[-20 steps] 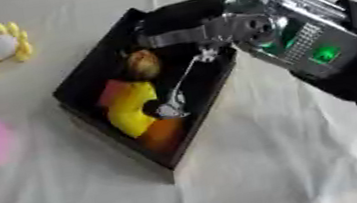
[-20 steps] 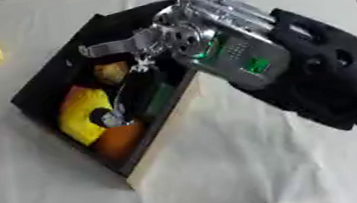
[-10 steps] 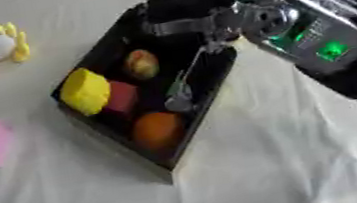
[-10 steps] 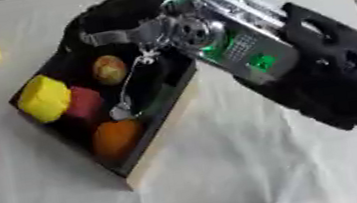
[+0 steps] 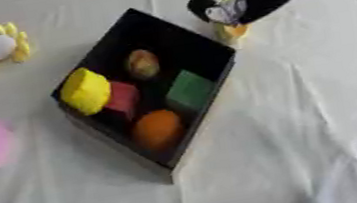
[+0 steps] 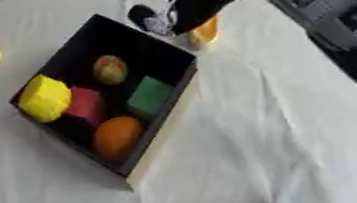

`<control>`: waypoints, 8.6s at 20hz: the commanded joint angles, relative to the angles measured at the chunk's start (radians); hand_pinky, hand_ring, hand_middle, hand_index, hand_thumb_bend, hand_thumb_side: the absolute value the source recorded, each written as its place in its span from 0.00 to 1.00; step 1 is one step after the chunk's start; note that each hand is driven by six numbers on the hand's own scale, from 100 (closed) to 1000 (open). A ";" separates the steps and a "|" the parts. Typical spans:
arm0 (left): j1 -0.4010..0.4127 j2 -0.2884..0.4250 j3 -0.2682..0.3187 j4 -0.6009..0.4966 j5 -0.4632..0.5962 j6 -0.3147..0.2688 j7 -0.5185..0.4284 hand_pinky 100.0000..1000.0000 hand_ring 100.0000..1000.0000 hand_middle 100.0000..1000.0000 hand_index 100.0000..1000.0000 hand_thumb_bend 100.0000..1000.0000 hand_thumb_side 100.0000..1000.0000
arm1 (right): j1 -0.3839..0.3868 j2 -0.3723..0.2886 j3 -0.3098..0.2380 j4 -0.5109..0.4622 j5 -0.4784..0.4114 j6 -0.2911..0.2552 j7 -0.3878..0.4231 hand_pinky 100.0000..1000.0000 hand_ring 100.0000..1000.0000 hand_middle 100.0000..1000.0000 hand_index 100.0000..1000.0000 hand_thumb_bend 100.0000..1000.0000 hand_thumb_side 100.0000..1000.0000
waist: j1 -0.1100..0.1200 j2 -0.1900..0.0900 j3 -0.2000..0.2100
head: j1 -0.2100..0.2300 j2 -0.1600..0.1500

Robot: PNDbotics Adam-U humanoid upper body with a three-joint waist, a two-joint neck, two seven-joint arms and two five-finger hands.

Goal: Pick up objects on the table and place them in the box.

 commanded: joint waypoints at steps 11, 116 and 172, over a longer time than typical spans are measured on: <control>-0.006 0.022 0.018 -0.015 -0.001 -0.003 0.007 0.80 0.69 0.69 0.87 0.03 0.53 | 0.123 -0.149 -0.051 0.135 -0.040 -0.034 -0.046 0.86 0.87 0.80 0.85 0.18 0.12 | 0.016 -0.029 0.008 | 0.059 -0.005; -0.052 0.019 -0.002 -0.015 0.015 0.003 -0.013 0.80 0.68 0.69 0.86 0.00 0.54 | -0.159 0.087 0.238 -0.042 -0.123 0.032 0.160 0.72 0.50 0.33 0.38 0.00 0.04 | 0.006 -0.039 0.022 | 0.011 -0.008; -0.017 0.279 -0.072 -0.015 -0.307 0.036 -0.469 0.84 0.77 0.74 0.90 0.33 0.42 | -0.021 -0.006 -0.057 -0.052 -0.158 -0.004 -0.123 0.83 0.82 0.77 0.79 0.00 0.05 | 0.005 -0.068 -0.022 | 0.140 0.049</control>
